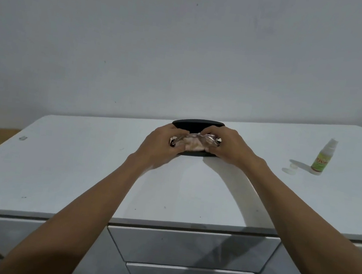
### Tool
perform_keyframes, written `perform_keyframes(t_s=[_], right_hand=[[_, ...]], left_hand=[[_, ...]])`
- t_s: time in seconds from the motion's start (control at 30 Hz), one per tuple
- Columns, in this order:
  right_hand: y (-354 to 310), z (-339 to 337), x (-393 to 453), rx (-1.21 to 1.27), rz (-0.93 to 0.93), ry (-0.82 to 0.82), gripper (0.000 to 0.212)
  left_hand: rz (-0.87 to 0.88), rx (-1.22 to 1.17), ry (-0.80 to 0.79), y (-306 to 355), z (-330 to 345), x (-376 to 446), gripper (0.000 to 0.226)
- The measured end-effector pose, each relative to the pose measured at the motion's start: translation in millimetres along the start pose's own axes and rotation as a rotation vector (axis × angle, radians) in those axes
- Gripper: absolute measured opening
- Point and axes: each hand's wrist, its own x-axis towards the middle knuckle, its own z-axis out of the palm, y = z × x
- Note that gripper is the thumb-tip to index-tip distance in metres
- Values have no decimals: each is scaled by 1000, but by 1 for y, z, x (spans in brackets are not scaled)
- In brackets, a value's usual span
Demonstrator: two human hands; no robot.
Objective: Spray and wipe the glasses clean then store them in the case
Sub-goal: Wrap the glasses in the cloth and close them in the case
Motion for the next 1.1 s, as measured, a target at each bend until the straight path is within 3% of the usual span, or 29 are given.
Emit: perform_keyframes(t_s=[0.17, 0.6, 0.8, 1.1], right_hand=[[0, -4, -4, 6, 37, -11, 34], [-7, -4, -5, -103, 89, 18, 28], [-11, 3, -6, -159, 128, 109, 26], [-10, 5, -14, -117, 123, 154, 24]], left_hand=[[10, -16, 31, -9, 1, -5, 29], [-89, 27, 50, -5, -7, -10, 54], [-11, 203, -8, 1, -7, -19, 63], [19, 184, -14, -11, -7, -19, 63]])
